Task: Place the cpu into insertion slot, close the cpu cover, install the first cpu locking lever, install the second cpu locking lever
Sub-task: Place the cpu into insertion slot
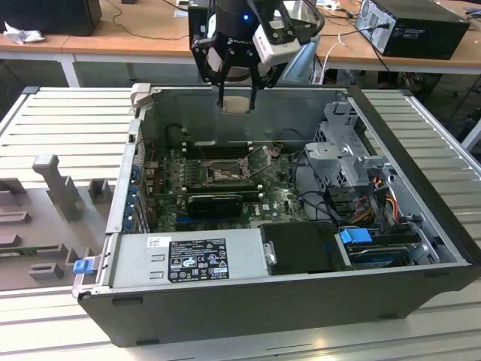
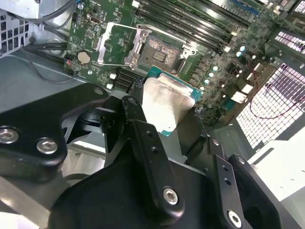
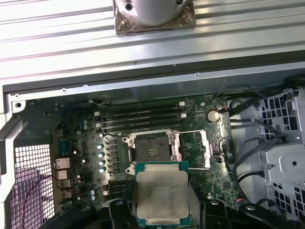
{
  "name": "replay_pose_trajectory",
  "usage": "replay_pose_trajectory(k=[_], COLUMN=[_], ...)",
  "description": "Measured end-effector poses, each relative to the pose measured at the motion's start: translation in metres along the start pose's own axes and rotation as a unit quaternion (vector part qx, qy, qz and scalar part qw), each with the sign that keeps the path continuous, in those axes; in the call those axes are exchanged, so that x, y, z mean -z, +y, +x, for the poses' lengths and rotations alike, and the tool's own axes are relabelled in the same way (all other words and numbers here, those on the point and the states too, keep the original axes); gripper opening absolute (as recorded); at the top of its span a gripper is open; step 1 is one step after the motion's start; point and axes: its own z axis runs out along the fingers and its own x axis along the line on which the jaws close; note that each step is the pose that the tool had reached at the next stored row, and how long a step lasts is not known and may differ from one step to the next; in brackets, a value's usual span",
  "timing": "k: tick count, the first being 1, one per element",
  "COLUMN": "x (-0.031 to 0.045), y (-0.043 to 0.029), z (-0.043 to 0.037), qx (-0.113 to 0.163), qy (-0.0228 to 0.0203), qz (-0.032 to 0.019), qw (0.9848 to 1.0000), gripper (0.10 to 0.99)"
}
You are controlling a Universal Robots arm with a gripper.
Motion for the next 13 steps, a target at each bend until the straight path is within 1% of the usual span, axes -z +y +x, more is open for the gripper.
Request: replay_pose_trajectory(k=[3,6,7,9,11,13], x=[-0.0002,-0.0003,-0.0004,-0.0008,-0.0011,-0.0016], y=[0.0000,0.0000,0.0000,-0.0001,-0.0001,-0.0001], z=[0.0000,0.0000,0.0000,0.0000,0.0000,0.0000], qx=[-0.017,-0.036,-0.046,-0.057,-0.062,-0.076], qy=[-0.0015,-0.0033,-0.0042,-0.0051,-0.0056,-0.0068], qz=[-0.0003,-0.0006,-0.0008,-0.0010,-0.0011,-0.0015], qw=[0.9999,0.9993,0.9989,0.9983,0.9980,0.9971], gripper=[0.529,0.529,0.529,0.529,0.529,0.529])
